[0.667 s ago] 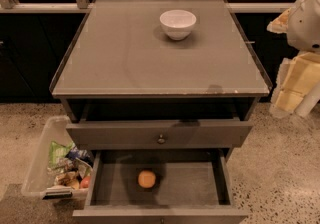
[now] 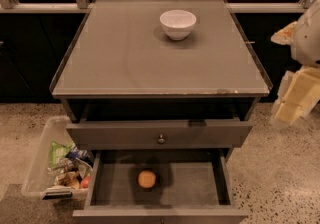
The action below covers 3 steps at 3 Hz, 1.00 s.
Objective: Pick orange from middle drawer and place on counter
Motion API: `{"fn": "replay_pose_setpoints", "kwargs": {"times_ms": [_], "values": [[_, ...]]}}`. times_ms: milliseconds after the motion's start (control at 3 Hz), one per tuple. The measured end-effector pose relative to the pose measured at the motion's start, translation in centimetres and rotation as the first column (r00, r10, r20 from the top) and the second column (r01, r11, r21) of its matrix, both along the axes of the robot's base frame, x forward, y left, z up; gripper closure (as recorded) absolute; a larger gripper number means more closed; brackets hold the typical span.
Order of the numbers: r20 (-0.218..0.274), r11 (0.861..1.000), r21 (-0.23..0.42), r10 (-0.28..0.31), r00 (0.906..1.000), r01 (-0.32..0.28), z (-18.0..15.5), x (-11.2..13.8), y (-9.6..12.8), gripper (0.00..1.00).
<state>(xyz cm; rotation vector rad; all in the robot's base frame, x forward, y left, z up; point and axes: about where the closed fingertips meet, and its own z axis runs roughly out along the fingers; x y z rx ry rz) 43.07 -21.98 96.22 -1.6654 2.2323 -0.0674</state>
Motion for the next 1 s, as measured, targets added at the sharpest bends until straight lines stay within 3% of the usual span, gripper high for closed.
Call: {"fn": "replay_pose_setpoints", "kwargs": {"times_ms": [333, 667, 1000], "values": [[0.007, 0.993, 0.111, -0.03, 0.9995, 0.029, -3.3, -2.3, 1.0, 0.0], [-0.025, 0.959, 0.281, -0.03, 0.9993, 0.035, -10.1, -3.8, 4.1, 0.0], [-0.101, 0.916, 0.401, 0.013, 0.9948, 0.029, -18.9, -3.7, 8.2, 0.0]]}}
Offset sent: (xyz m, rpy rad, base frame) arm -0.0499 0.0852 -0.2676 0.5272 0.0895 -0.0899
